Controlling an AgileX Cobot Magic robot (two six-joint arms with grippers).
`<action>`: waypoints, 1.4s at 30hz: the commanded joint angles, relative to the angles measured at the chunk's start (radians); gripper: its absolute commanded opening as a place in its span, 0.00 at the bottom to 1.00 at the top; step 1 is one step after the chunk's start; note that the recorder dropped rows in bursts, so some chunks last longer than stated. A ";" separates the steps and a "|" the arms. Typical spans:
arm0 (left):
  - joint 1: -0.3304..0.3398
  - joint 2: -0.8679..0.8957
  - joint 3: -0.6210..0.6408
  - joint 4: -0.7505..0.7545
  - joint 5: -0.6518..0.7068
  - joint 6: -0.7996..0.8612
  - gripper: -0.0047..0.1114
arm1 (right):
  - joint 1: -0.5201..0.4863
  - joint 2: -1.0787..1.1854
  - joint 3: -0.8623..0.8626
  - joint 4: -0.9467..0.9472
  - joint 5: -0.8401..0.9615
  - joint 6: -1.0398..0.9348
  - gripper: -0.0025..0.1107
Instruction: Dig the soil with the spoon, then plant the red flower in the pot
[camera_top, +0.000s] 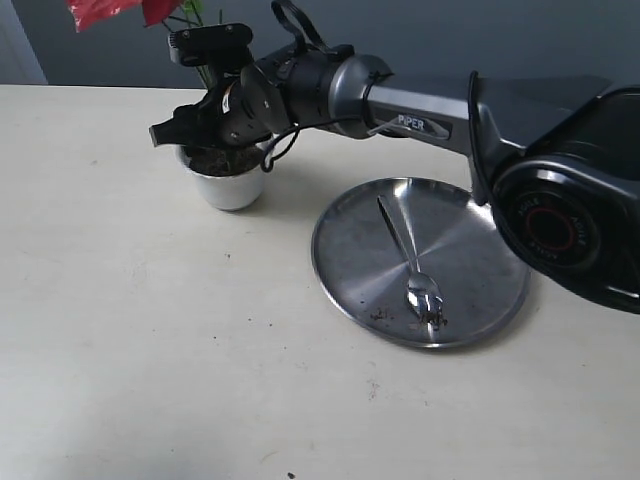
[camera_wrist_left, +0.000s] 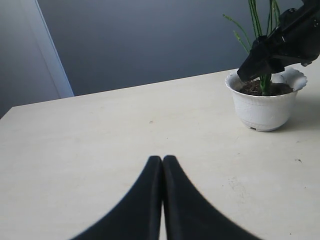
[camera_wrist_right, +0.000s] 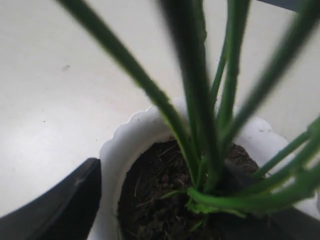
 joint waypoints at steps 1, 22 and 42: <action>0.003 -0.007 0.002 -0.001 -0.005 -0.002 0.04 | -0.002 -0.017 -0.004 -0.018 0.032 -0.006 0.60; 0.003 -0.007 0.002 -0.001 -0.005 -0.002 0.04 | -0.002 -0.053 -0.004 -0.063 0.066 -0.006 0.65; 0.003 -0.007 0.002 -0.001 -0.007 -0.002 0.04 | -0.002 -0.062 -0.004 -0.065 0.036 -0.002 0.02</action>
